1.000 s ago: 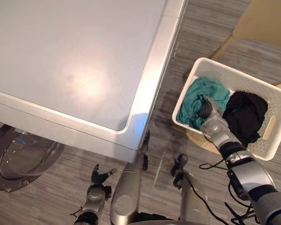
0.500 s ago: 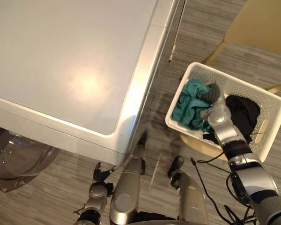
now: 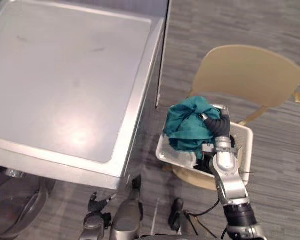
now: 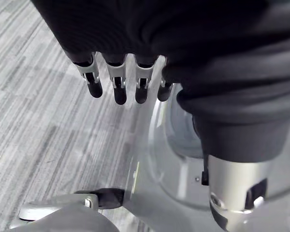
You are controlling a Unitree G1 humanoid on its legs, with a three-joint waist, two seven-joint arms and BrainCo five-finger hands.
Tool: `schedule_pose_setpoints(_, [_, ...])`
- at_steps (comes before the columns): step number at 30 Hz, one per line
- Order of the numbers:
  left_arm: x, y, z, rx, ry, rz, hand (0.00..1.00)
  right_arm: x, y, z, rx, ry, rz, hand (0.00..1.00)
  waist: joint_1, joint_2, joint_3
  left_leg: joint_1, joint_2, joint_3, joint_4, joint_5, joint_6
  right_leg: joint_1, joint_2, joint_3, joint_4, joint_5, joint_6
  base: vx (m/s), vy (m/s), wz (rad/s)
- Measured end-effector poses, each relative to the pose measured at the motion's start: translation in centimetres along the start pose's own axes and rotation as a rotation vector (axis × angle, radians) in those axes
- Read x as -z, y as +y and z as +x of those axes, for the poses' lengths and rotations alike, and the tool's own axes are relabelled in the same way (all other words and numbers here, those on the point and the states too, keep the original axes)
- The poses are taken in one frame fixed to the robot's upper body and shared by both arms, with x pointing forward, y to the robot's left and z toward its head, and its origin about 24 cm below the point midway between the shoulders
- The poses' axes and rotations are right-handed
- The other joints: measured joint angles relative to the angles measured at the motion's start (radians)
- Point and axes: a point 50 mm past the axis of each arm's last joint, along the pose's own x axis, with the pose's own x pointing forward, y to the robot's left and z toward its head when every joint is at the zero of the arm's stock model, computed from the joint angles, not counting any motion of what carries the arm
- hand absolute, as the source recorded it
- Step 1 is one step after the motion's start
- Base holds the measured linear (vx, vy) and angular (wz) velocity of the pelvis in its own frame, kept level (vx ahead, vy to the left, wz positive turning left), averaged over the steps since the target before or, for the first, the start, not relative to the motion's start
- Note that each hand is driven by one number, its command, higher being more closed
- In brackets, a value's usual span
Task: Pick up the laundry basket with both hands and put the clothes into the washing machine.
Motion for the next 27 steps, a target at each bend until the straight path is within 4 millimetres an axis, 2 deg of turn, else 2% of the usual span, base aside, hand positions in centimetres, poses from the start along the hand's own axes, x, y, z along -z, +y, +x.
schedule_pose_setpoints(2, [0.7,0.1,-0.2,-0.002,0.023,0.003,0.00,0.0,0.1,-1.1,-0.022,-0.001,0.098,1.00,-0.012,0.008,-0.018,0.009,0.005,-0.017,0.002,-0.012,-0.007,-0.011,0.009,0.029,0.039,-0.001,0.000,-0.04,0.002,-0.17])
schedule_pose_setpoints(4, [0.4,0.0,-0.1,0.000,0.016,0.000,0.00,-0.1,-0.1,-1.5,-0.015,0.001,0.148,1.00,-0.036,0.016,-0.018,-0.015,0.020,-0.058,0.035,-0.022,0.008,-0.043,0.017,0.086,0.126,-0.011,0.012,-0.11,-0.012,0.53])
schedule_pose_setpoints(5, [-0.1,-0.2,0.0,0.005,0.002,-0.005,0.00,-0.3,-0.7,-1.9,0.009,-0.010,0.159,1.00,-0.041,0.018,-0.016,-0.038,0.014,-0.101,0.066,-0.024,0.013,-0.084,0.009,0.160,0.308,-0.076,-0.005,-0.10,-0.062,1.26])
schedule_pose_setpoints(6, [-0.4,-0.2,0.1,0.006,-0.010,-0.009,0.00,-0.4,-0.6,-2.1,0.008,-0.016,0.164,1.00,-0.048,0.017,-0.017,-0.066,-0.002,-0.151,0.113,-0.026,0.015,-0.093,0.010,0.219,0.467,-0.110,0.002,-0.10,-0.086,1.44])
schedule_pose_setpoints(7, [-0.5,-0.1,0.1,0.004,-0.019,-0.012,0.00,-0.4,-0.5,-2.1,0.003,-0.020,0.166,1.00,-0.052,0.018,-0.017,-0.086,-0.014,-0.180,0.145,-0.032,0.016,-0.090,0.011,0.256,0.544,-0.121,0.010,-0.09,-0.139,1.41])
schedule_pose_setpoints(8, [-0.7,-0.1,0.0,-0.002,-0.029,-0.020,0.00,-0.6,0.0,-2.1,-0.018,-0.028,0.175,1.00,-0.041,0.011,-0.031,-0.135,-0.033,-0.214,0.198,-0.039,0.011,-0.083,0.018,0.323,0.613,-0.129,0.019,-0.22,-0.282,1.06])
schedule_pose_setpoints(9, [-0.8,-0.1,0.0,-0.011,-0.032,-0.043,0.00,-0.9,0.7,-2.0,-0.044,-0.038,0.186,1.00,-0.014,0.009,-0.035,-0.181,-0.040,-0.227,0.242,-0.045,0.002,-0.064,0.033,0.385,0.607,-0.138,0.024,-0.28,-0.310,0.89])
schedule_pose_setpoints(10, [-0.8,-0.4,-0.2,-0.012,-0.034,-0.062,0.00,-1.1,1.2,-1.9,-0.064,-0.046,0.193,1.00,0.002,0.019,-0.035,-0.221,-0.037,-0.241,0.274,-0.045,0.002,-0.045,0.052,0.406,0.560,-0.205,0.029,-0.30,-0.294,0.55])
schedule_pose_setpoints(11, [-0.6,-0.7,-0.4,-0.007,-0.032,-0.071,0.00,-1.2,1.4,-1.8,-0.076,-0.048,0.196,1.00,0.009,0.029,-0.041,-0.247,-0.030,-0.248,0.287,-0.044,0.003,-0.034,0.062,0.392,0.526,-0.247,0.010,-0.32,-0.265,0.59])
schedule_pose_setpoints(12, [0.1,-1.5,-1.1,0.012,-0.023,-0.090,0.00,-1.2,1.8,-1.9,-0.091,-0.046,0.199,1.00,0.020,0.054,-0.061,-0.298,-0.013,-0.265,0.290,-0.021,0.015,-0.030,0.077,0.344,0.450,-0.325,-0.033,-0.42,-0.341,0.72])
schedule_pose_setpoints(13, [0.4,-1.9,-1.5,0.022,-0.022,-0.101,0.00,-1.1,1.7,-2.0,-0.099,-0.043,0.187,1.00,0.021,0.086,-0.080,-0.335,-0.005,-0.307,0.262,0.001,0.033,-0.035,0.100,0.284,0.403,-0.366,-0.058,-0.44,-0.336,0.85])
schedule_pose_setpoints(14, [0.5,-2.2,-1.7,0.033,-0.025,-0.097,0.00,-1.0,1.4,-2.0,-0.102,-0.041,0.170,1.00,0.017,0.106,-0.087,-0.345,0.003,-0.325,0.229,0.009,0.037,-0.038,0.114,0.253,0.376,-0.378,-0.063,-0.55,-0.351,0.87])
schedule_pose_setpoints(15, [0.8,-3.4,-2.3,0.079,-0.018,-0.089,0.00,-0.5,0.4,-1.7,-0.112,-0.026,0.102,1.00,0.026,0.196,-0.086,-0.333,0.050,-0.369,0.175,0.064,0.056,-0.025,0.172,0.195,0.353,-0.361,-0.098,-0.53,-0.224,0.78])
schedule_pose_setpoints(16, [1.8,-3.6,-2.8,0.093,0.004,-0.087,0.00,0.6,-0.6,-1.7,-0.095,0.017,0.057,1.00,0.025,0.197,-0.081,-0.332,0.051,-0.352,0.209,0.073,0.058,-0.006,0.167,0.155,0.354,-0.360,-0.115,-0.47,-0.198,0.93])
schedule_pose_setpoints(17, [1.9,-3.1,-2.7,0.091,0.000,-0.064,0.00,1.3,-1.4,-1.9,-0.063,0.044,0.040,1.00,0.002,0.185,-0.088,-0.335,0.028,-0.285,0.231,0.051,0.087,0.010,0.143,0.119,0.353,-0.362,-0.119,-0.26,-0.112,1.61])
schedule_pose_setpoints(18, [0.7,-2.2,-2.2,0.092,-0.058,-0.013,0.00,1.5,-2.6,-1.9,0.008,0.055,0.032,1.00,-0.031,0.138,-0.107,-0.364,-0.048,-0.170,0.303,0.026,0.121,-0.004,0.067,0.029,0.351,-0.361,-0.120,-0.15,-0.175,1.78])
schedule_pose_setpoints(19, [-1.1,-2.1,-2.2,0.097,-0.136,-0.014,0.00,1.0,-3.3,-1.6,0.028,0.029,0.022,1.00,-0.032,0.107,-0.106,-0.372,-0.086,-0.105,0.389,0.026,0.120,-0.034,0.027,0.006,0.339,-0.335,-0.115,-0.13,-0.165,1.50])
schedule_pose_setpoints(20, [-2.3,-2.2,-2.3,0.102,-0.185,-0.031,0.00,0.7,-3.5,-1.5,0.023,0.017,0.012,1.00,-0.028,0.106,-0.108,-0.361,-0.086,-0.083,0.449,0.025,0.119,-0.043,0.020,-0.005,0.320,-0.313,-0.114,-0.09,-0.125,0.89])
schedule_pose_setpoints(21, [-4.3,-2.5,-2.8,0.114,-0.275,-0.060,0.00,0.5,-3.5,-1.4,0.008,0.008,0.004,1.00,-0.028,0.129,-0.117,-0.354,-0.081,-0.057,0.466,-0.031,0.105,-0.058,0.030,-0.032,0.305,-0.287,-0.114,-0.09,-0.087,0.96])
schedule_pose_setpoints(22, [-6.5,-3.0,-3.4,0.151,-0.380,-0.067,0.00,0.5,-3.5,-1.3,0.001,0.009,0.003,1.00,-0.025,0.145,-0.112,-0.347,-0.086,-0.064,0.402,0.037,0.114,-0.076,0.052,-0.047,0.311,-0.262,-0.129,-0.12,-0.058,1.00])
schedule_pose_setpoints(23, [-8.1,-3.5,-4.0,0.187,-0.456,-0.072,0.00,0.5,-3.2,-1.2,-0.022,0.008,0.004,1.00,-0.023,0.146,-0.112,-0.312,-0.092,-0.100,0.300,0.104,0.066,-0.087,0.062,-0.033,0.288,-0.236,-0.131,-0.20,-0.014,0.92])
schedule_pose_setpoints(24, [-10.0,-3.8,-4.8,0.212,-0.550,-0.081,0.00,0.1,-2.3,-0.8,-0.063,-0.013,0.032,1.00,-0.029,0.128,-0.108,-0.256,-0.100,-0.137,0.190,0.136,-0.007,-0.049,0.059,-0.028,0.174,-0.211,-0.136,-0.17,0.011,0.56])
schedule_pose_setpoints(25, [-10.8,-4.2,-5.1,0.228,-0.584,-0.084,0.00,0.0,-1.6,-0.7,-0.099,-0.018,0.058,1.00,-0.027,0.129,-0.103,-0.248,-0.088,-0.123,0.245,0.058,0.034,-0.041,0.057,-0.048,0.161,-0.190,-0.136,-0.17,-0.050,0.68])
schedule_pose_setpoints(26, [-12.2,-4.9,-5.9,0.262,-0.655,-0.071,0.00,-0.2,-0.2,-0.8,-0.170,-0.022,0.109,1.00,-0.031,0.112,-0.104,-0.207,-0.079,-0.081,0.363,-0.098,0.062,-0.017,0.033,-0.078,0.141,-0.171,-0.124,-0.07,-0.085,0.56])
schedule_pose_setpoints(27, [-12.9,-5.4,-6.4,0.284,-0.695,-0.070,0.00,-0.4,0.3,-0.9,-0.205,-0.028,0.133,1.00,-0.039,0.116,-0.106,-0.159,-0.065,-0.069,0.332,-0.116,0.031,-0.003,0.034,-0.090,0.124,-0.160,-0.114,-0.08,-0.047,0.70])
